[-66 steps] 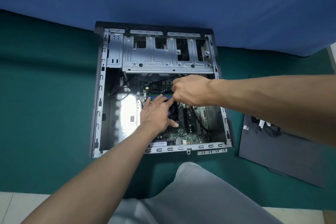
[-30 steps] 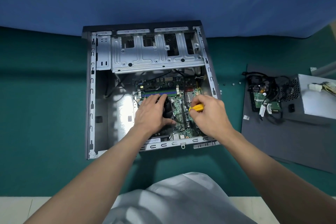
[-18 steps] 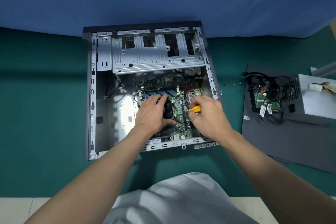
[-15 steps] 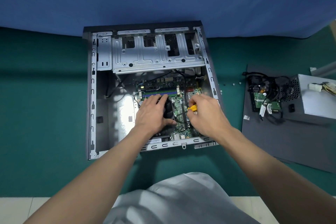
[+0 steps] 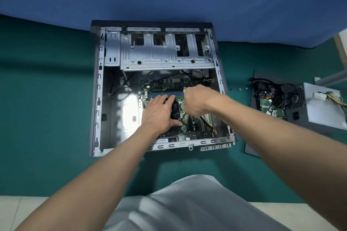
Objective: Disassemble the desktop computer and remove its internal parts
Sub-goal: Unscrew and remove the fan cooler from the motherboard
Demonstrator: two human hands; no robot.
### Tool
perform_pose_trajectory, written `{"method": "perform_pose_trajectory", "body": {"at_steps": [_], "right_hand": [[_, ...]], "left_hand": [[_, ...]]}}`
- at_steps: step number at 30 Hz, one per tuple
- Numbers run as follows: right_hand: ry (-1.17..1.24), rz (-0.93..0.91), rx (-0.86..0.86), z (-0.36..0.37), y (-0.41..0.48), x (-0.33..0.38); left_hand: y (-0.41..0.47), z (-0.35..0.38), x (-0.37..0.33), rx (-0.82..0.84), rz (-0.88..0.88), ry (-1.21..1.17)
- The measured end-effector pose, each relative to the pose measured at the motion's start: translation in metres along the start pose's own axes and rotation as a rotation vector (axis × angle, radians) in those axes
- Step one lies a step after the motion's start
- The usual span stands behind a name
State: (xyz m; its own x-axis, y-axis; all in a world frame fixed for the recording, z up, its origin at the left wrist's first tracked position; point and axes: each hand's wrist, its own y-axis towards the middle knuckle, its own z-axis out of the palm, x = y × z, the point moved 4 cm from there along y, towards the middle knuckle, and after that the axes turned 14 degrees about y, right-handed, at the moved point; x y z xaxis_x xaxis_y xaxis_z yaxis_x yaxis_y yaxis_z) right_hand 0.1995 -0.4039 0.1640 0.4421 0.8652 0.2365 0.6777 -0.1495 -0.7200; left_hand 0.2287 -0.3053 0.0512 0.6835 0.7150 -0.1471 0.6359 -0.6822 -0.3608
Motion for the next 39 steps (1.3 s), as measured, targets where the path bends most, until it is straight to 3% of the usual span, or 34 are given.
{"method": "perform_pose_trajectory", "body": {"at_steps": [6,10,14,17,19,21,25,30,32,34,36,39], "right_hand": [[-0.382,-0.328,-0.036,0.007,-0.007,0.003],[-0.368,-0.412,-0.063,0.008,-0.008,-0.005],[-0.15,-0.251,-0.055,0.007,0.003,-0.01],[0.134,0.055,-0.078,0.006,0.009,-0.019],[0.346,0.24,0.009,0.008,0.009,-0.025],[0.333,0.28,0.033,0.008,0.009,-0.025],[-0.071,0.032,-0.093,0.004,0.008,-0.01],[-0.508,-0.446,-0.066,0.017,-0.008,0.012],[-0.63,-0.489,-0.047,0.013,-0.008,0.014],[-0.55,-0.464,-0.038,0.006,-0.001,0.01],[-0.299,-0.33,-0.062,0.003,0.007,0.005],[0.124,0.095,-0.025,0.007,0.017,-0.006]], "left_hand": [[0.001,0.0,-0.001,0.005,-0.023,-0.009],[0.003,0.001,-0.001,0.024,-0.027,-0.011],[0.004,0.002,0.002,0.039,-0.015,-0.022],[0.004,0.002,0.002,0.049,-0.015,-0.027],[0.004,0.002,0.002,0.06,-0.022,-0.032],[0.004,0.003,0.002,0.065,-0.022,-0.035],[0.005,0.004,0.001,0.066,-0.032,-0.038],[0.006,0.004,0.0,0.055,-0.027,-0.036],[0.005,0.003,0.0,0.057,-0.026,-0.031],[0.006,0.002,0.001,0.061,-0.023,-0.023],[0.007,0.001,0.002,0.067,-0.023,-0.019],[0.008,0.0,0.004,0.064,-0.032,-0.004]]}}
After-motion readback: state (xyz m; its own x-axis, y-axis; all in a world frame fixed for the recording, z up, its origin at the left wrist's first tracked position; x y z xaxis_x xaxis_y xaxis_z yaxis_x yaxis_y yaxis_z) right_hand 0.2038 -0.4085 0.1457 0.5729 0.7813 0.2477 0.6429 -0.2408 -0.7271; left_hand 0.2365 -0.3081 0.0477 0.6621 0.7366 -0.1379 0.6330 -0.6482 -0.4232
